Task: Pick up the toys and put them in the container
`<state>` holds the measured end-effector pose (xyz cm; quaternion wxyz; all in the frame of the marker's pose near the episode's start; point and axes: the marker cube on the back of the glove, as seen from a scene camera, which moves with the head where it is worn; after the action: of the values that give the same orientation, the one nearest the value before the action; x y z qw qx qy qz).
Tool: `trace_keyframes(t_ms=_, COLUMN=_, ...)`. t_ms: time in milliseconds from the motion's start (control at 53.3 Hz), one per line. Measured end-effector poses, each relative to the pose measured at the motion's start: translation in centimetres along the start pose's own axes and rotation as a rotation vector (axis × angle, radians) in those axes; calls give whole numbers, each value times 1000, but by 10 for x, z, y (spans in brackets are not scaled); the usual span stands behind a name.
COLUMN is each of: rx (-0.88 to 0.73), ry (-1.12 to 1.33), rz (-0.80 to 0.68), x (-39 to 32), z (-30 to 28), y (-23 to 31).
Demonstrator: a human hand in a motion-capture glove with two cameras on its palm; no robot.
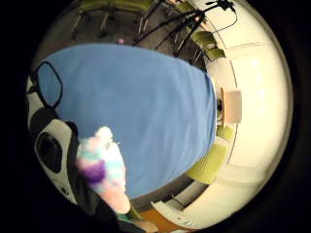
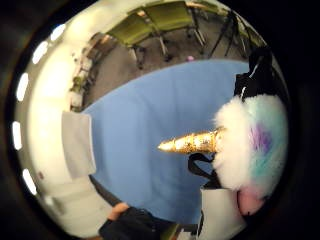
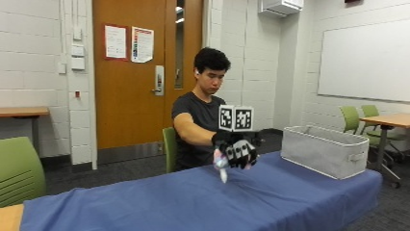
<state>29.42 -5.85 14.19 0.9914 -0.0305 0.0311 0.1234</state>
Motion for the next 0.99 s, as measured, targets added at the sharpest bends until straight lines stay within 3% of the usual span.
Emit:
trace_keyframes(t_ms=169, rx=142, ry=-65, rz=-119, x=-80, z=-85, y=9)
trace_keyframes(t_ms=506, rx=270, ry=-103, rz=-405, x=-287, z=-215, y=40)
trace_keyframes(t_ms=581, rx=276, ry=-162, rz=-564, x=-346, z=-238, y=62)
trace_keyframes(t_ms=806, rx=291, ry=-159, rz=-606, x=-464, z=-257, y=88)
trace_keyframes(t_ms=993, rx=270, ry=-205, rz=-880, x=-474, z=-234, y=63)
